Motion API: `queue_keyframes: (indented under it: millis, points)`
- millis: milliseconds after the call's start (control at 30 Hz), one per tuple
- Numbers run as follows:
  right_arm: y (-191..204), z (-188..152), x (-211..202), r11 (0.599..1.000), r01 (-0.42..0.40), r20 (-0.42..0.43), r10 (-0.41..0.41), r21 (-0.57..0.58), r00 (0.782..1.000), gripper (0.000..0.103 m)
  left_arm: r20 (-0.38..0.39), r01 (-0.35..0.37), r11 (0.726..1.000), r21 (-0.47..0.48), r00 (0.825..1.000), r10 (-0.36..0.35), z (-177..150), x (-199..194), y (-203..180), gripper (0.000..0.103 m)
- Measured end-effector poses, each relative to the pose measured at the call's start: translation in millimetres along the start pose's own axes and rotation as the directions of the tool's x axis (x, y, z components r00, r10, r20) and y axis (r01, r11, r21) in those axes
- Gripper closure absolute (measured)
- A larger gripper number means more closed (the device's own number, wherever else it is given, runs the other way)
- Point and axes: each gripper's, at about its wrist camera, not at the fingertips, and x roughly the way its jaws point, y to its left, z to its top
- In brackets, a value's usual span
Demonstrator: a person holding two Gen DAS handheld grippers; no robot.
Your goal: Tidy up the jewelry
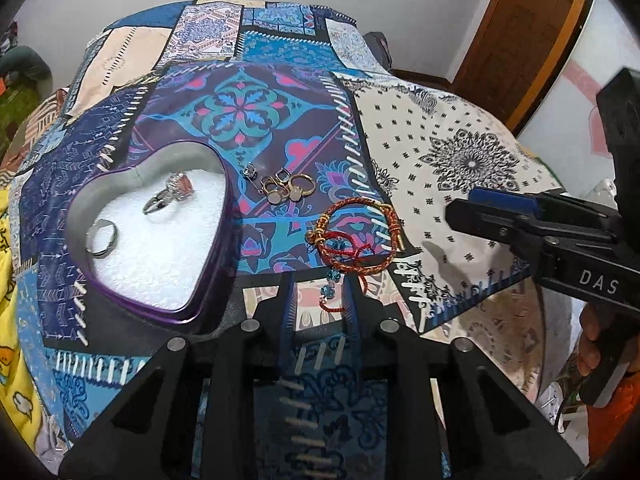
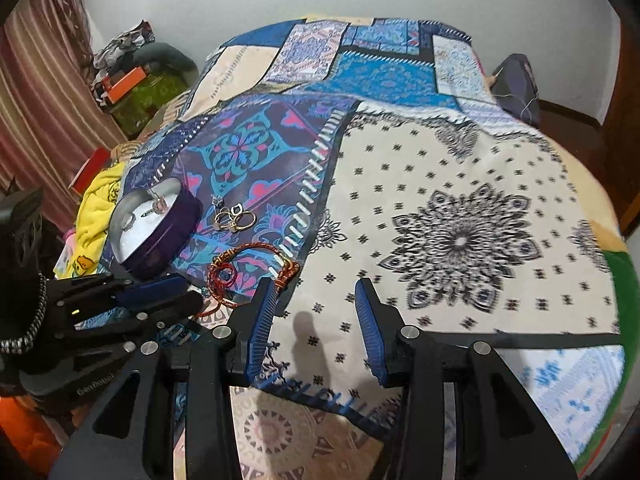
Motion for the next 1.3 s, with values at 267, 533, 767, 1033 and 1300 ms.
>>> queue_keyframes:
  millis: [267, 533, 767, 1033, 1300]
  points:
    - [8, 6, 31, 0.999, -0.044, -0.059, 0.043, -0.016, 0.997, 0.065, 0.014, 0.027, 1.000, 0.009, 1.000, -0.027, 0, 8, -1, 0.081]
    - [19, 1, 41, 0.998, 0.004, -0.031, -0.006, -0.068, 0.999, 0.089, 0.022, 0.027, 1.000, 0.009, 0.999, -0.027, 0, 12, 1, 0.097]
    - [17, 2, 34, 0.999, 0.000, -0.003, 0.000, -0.042, 1.000, 0.096, 0.032, 0.004, 0.999, 0.040, 0.999, -0.005, -4, 7, -6, 0.098]
    - [12, 7, -7, 1.000, 0.014, 0.092, -0.012, -0.018, 0.996, 0.096, 0.062, 0.015, 1.000, 0.006, 0.998, -0.016, -6, -13, -4, 0.098]
    - [16, 12, -34, 0.999, 0.043, 0.148, -0.039, -0.024, 0.988, 0.096, 0.168, 0.017, 1.000, -0.007, 0.986, -0.016, 5, -58, -5, 0.098]
